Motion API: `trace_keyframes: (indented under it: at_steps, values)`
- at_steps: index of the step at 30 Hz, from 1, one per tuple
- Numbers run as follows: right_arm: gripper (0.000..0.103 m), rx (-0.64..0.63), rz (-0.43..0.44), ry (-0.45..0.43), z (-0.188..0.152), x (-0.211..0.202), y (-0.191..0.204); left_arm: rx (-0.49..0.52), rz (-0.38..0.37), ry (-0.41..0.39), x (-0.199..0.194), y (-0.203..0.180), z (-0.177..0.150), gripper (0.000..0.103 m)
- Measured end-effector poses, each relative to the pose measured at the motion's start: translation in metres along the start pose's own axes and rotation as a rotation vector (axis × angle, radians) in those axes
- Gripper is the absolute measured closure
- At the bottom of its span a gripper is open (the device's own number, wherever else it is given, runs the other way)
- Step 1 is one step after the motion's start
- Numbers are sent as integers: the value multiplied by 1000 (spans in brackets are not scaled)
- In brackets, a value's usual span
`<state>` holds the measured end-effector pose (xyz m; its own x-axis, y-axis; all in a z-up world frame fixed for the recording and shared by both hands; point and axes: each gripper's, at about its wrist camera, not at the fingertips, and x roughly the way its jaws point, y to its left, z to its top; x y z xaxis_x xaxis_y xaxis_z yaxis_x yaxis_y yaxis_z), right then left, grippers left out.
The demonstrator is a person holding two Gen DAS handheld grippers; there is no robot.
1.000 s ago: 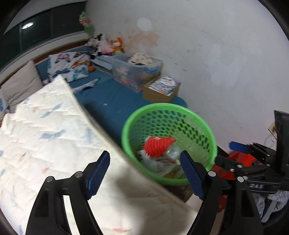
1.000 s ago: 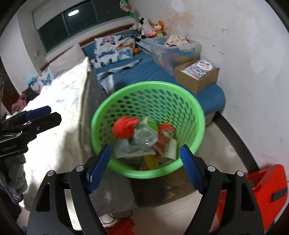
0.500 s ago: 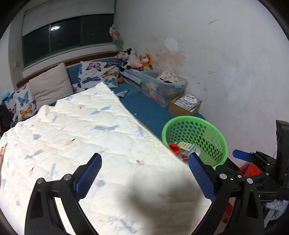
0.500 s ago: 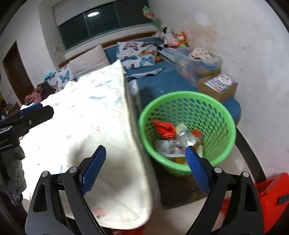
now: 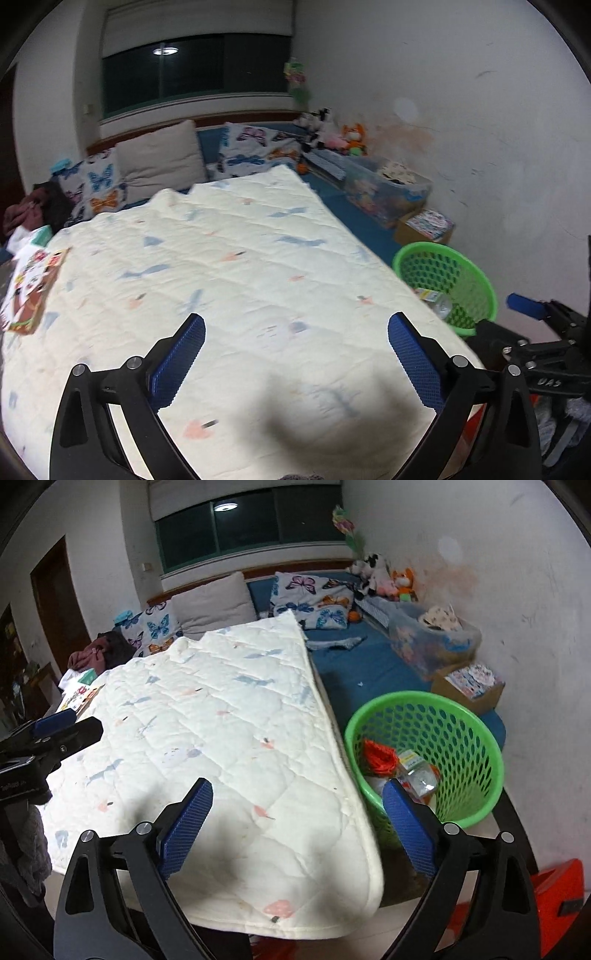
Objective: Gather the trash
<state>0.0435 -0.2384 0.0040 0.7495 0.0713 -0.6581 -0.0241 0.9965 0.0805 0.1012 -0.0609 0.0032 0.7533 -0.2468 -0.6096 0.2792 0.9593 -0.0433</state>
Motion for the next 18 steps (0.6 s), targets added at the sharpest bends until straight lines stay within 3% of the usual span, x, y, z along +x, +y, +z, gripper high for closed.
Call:
trace_keyframes:
  at_steps: [8,18]
  values:
    - [8,-31,-24,-59,-10,-12,28,-89,71,-20,-24,36,-18,7]
    - [6,-48,-7,-56,-20,-13,45,-125,136,-62,-48,49,-33,7]
